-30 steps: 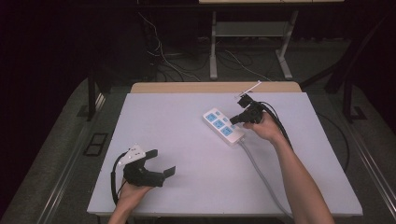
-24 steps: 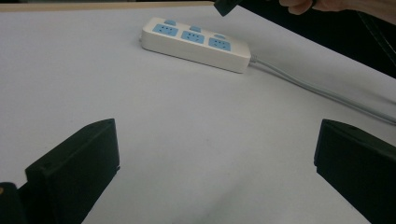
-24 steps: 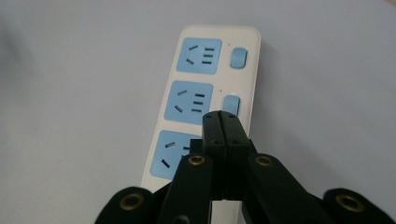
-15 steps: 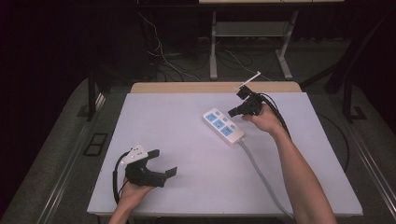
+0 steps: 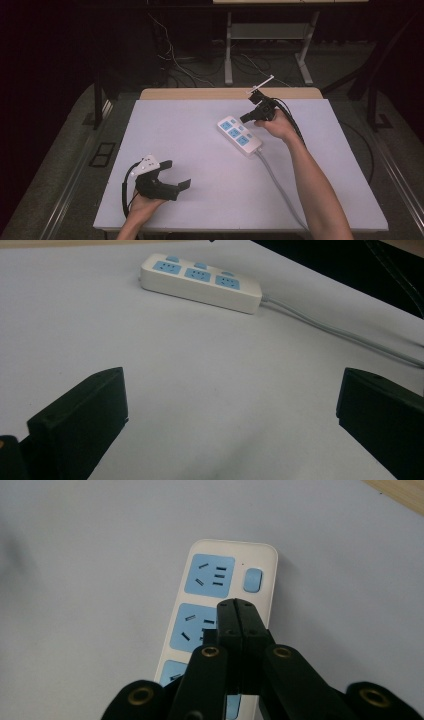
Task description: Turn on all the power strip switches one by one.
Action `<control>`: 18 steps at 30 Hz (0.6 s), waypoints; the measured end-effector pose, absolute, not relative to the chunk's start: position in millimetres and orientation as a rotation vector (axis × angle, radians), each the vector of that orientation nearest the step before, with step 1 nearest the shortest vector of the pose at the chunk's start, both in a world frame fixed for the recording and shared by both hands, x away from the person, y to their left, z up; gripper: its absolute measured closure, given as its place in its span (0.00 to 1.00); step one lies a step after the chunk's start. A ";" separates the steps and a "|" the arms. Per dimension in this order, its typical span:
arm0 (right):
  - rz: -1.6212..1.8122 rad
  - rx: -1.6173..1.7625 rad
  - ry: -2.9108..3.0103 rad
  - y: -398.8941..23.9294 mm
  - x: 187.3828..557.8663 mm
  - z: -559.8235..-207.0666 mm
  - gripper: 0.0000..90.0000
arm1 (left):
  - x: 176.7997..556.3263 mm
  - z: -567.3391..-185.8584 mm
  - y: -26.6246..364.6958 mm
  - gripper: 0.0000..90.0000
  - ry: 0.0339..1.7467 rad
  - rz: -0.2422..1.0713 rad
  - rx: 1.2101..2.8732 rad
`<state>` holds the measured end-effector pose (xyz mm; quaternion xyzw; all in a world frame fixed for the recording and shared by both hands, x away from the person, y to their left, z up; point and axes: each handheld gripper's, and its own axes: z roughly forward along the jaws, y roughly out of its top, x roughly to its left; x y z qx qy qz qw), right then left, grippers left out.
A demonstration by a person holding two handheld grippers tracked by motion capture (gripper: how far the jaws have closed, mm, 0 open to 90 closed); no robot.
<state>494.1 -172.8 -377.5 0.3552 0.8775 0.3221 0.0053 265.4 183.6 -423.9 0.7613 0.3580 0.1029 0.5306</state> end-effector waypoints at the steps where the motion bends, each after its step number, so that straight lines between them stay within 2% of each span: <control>1: 1.007 1.110 2.749 -172.4 494.5 -378.1 1.00 | 265.5 -423.9 183.6 0.00 0.854 0.245 1.817; 18: 1.015 1.142 2.746 -169.7 501.9 -392.3 1.00 | 266.4 -423.9 183.0 0.00 0.844 0.247 1.823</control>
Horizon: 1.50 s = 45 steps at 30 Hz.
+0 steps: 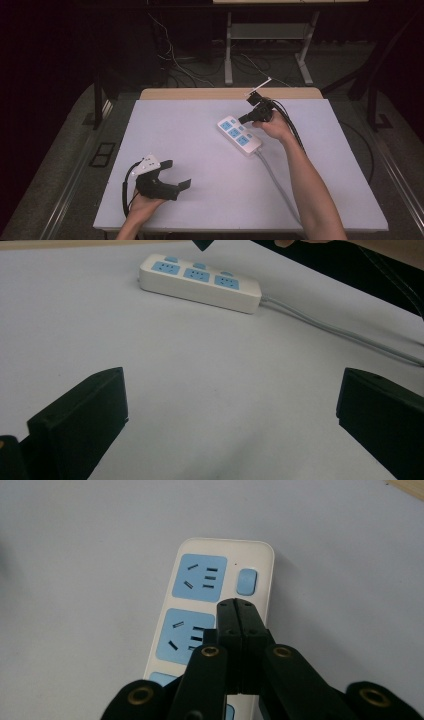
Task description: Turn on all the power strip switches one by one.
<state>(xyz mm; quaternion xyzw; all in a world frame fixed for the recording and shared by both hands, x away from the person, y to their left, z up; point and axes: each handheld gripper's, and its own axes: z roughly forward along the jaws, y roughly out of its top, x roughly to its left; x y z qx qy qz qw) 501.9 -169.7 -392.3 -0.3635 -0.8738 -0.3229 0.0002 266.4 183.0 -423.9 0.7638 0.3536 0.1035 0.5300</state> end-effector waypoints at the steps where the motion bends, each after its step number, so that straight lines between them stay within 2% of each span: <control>1: -1.013 -1.149 -2.738 -169.7 502.3 -393.0 1.00 | 266.5 -423.9 183.3 0.00 0.844 0.248 1.822; 21: -0.920 -1.148 -2.816 -156.3 500.7 -405.9 1.00 | 266.5 -424.6 182.4 0.00 0.847 0.248 1.834; 45: -1.085 -1.153 -2.701 -167.8 494.7 -414.8 1.00 | 267.2 -425.0 183.7 0.00 0.857 0.251 1.830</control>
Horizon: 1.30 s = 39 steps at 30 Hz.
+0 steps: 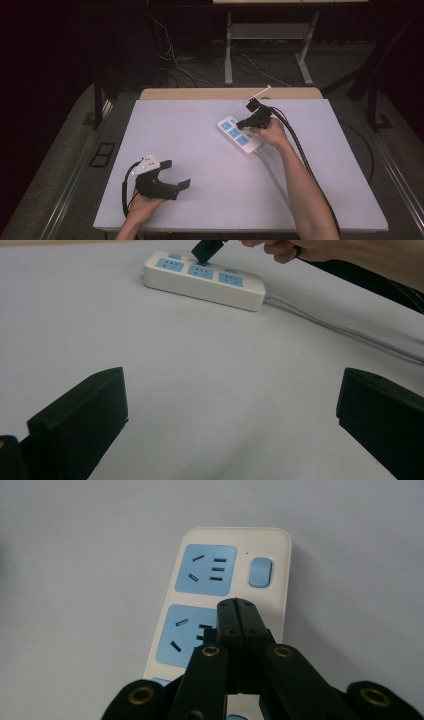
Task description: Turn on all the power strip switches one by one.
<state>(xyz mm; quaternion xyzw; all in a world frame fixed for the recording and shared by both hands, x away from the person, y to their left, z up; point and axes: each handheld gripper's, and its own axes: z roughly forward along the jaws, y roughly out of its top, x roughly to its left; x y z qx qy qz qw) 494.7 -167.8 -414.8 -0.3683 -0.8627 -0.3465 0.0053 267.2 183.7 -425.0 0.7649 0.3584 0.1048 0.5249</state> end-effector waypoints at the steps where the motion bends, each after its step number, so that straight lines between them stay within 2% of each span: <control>1: -1.089 -1.157 -2.696 -168.7 494.8 -414.9 1.00 | 267.1 -425.0 183.6 0.00 0.857 0.250 1.831; 39: -1.151 -1.221 -2.721 -172.8 489.2 -420.3 1.00 | 264.7 -423.9 185.4 0.00 0.866 0.256 1.816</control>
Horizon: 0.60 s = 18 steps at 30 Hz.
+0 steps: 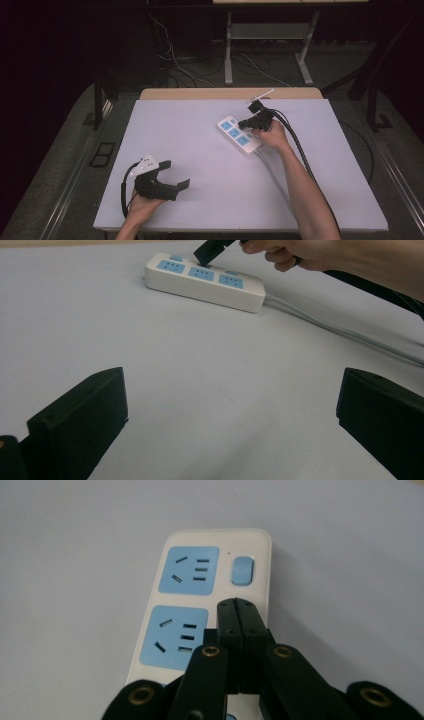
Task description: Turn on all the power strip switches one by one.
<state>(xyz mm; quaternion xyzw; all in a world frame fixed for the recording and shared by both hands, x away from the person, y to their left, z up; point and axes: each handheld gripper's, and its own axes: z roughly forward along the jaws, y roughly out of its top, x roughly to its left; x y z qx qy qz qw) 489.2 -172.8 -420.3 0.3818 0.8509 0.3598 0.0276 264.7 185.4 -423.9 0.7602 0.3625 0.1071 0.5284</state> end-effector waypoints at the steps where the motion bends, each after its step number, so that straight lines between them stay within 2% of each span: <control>1: 1.112 1.181 2.628 -172.8 489.0 -420.1 1.00 | 264.5 -423.7 185.6 0.00 0.865 0.255 1.814; 7: 1.160 1.202 2.640 -176.7 489.4 -413.8 1.00 | 264.0 -423.5 185.9 0.00 0.864 0.254 1.813; 18: 1.179 1.157 2.619 -180.6 496.2 -379.2 1.00 | 264.4 -423.7 185.7 0.00 0.864 0.253 1.814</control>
